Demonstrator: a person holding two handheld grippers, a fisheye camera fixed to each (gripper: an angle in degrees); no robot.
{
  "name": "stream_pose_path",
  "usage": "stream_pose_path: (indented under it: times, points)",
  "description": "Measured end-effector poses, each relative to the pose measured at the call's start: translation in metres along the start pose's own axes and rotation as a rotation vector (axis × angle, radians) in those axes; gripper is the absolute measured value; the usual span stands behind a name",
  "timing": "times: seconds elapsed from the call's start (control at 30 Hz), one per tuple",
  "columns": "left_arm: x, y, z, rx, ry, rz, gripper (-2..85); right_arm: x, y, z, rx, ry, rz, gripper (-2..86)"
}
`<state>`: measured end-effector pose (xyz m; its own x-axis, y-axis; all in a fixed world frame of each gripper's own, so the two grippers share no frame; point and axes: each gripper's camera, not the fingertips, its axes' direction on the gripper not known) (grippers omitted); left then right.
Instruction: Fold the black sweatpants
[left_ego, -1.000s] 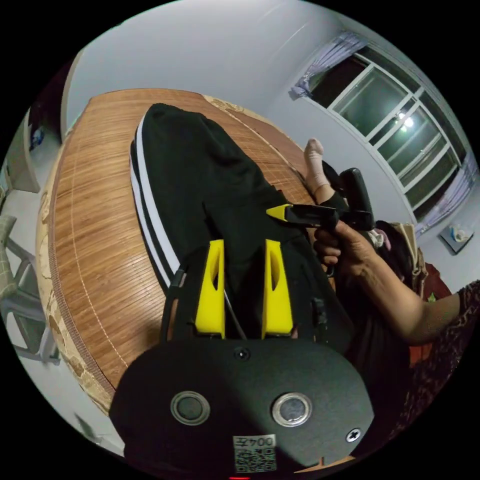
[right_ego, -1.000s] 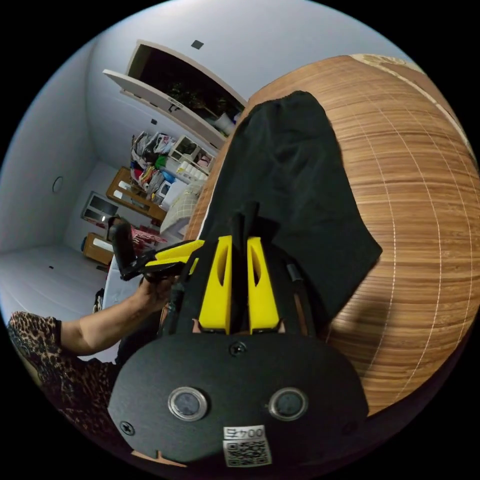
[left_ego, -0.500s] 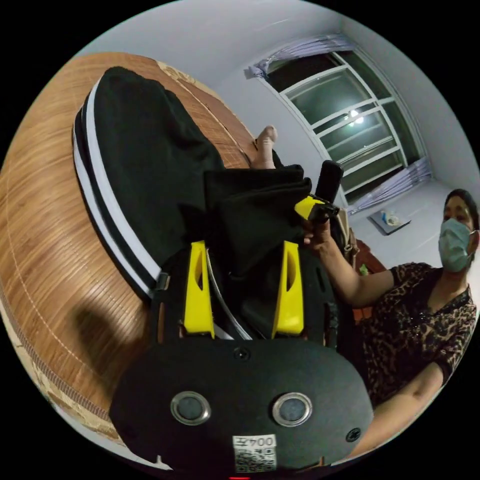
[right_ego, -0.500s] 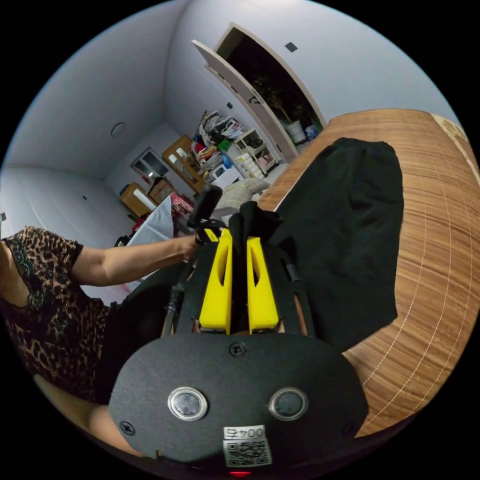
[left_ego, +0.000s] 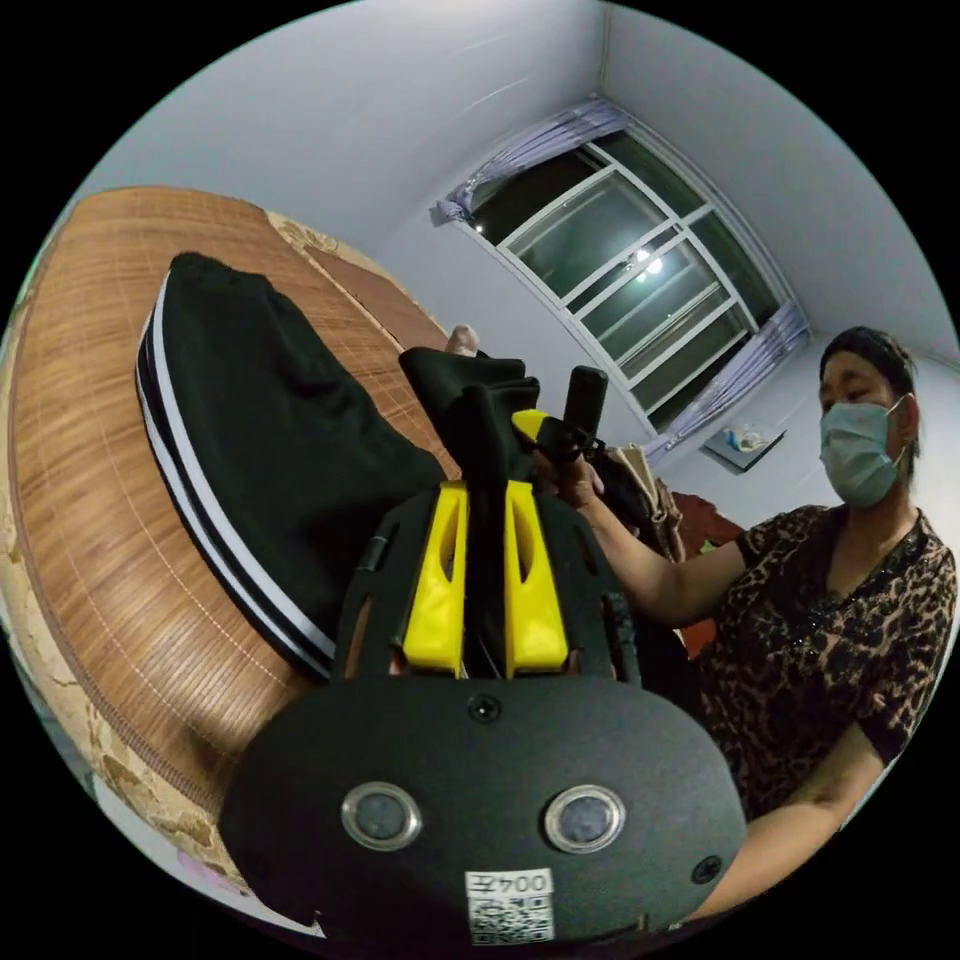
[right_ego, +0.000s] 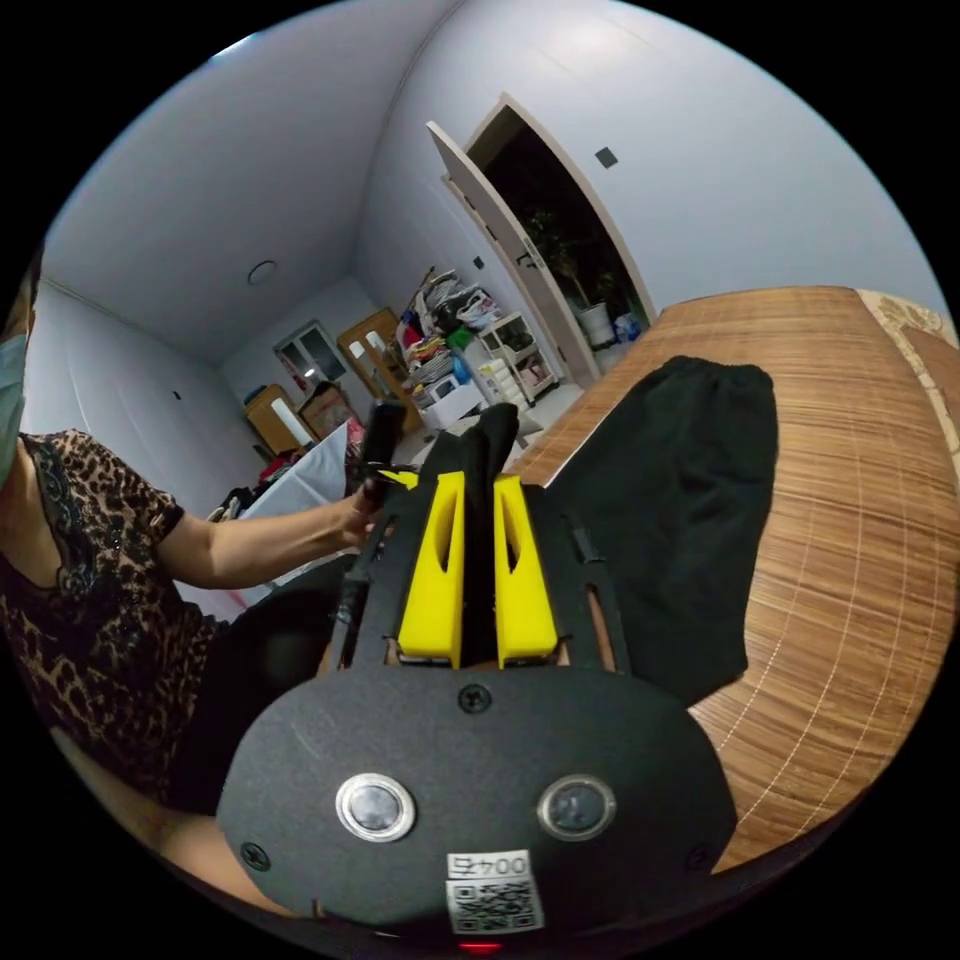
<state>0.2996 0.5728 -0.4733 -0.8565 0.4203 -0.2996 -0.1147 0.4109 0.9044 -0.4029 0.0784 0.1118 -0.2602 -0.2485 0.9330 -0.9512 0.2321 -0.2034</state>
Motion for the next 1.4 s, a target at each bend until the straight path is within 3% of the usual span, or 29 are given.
stream_pose_path:
  times: [0.23,0.63,0.87,1.07,1.17,1.27,1.33,1.4]
  points:
    - [-0.022,-0.013,0.032,-0.090,-0.193,-0.079,4.2,0.000,-0.001,0.041,-0.095,0.259,0.054,5.8]
    - [-0.046,-0.003,0.088,-0.135,-0.399,-0.156,1.6,0.039,0.009,0.085,-0.239,0.392,0.302,6.3]
    - [-0.032,-0.004,0.103,-0.108,-0.465,-0.114,2.1,0.025,0.006,0.086,-0.186,0.332,0.202,6.0]
    - [-0.042,-0.006,0.118,-0.126,-0.434,-0.205,4.6,0.003,0.004,0.083,-0.149,0.450,0.067,6.3]
    - [-0.041,-0.007,0.106,-0.045,-0.386,-0.244,6.3,0.012,0.006,0.090,-0.224,0.429,0.103,6.4]
    - [-0.032,-0.007,0.076,0.080,-0.477,-0.317,6.7,0.017,0.008,0.091,-0.250,0.416,0.117,6.4]
    - [-0.001,-0.017,0.073,0.152,-0.557,-0.246,7.1,0.022,0.010,0.090,-0.272,0.416,0.138,6.4]
    - [0.024,-0.030,0.100,0.109,-0.543,-0.160,7.7,0.026,0.012,0.088,-0.283,0.419,0.164,6.4]
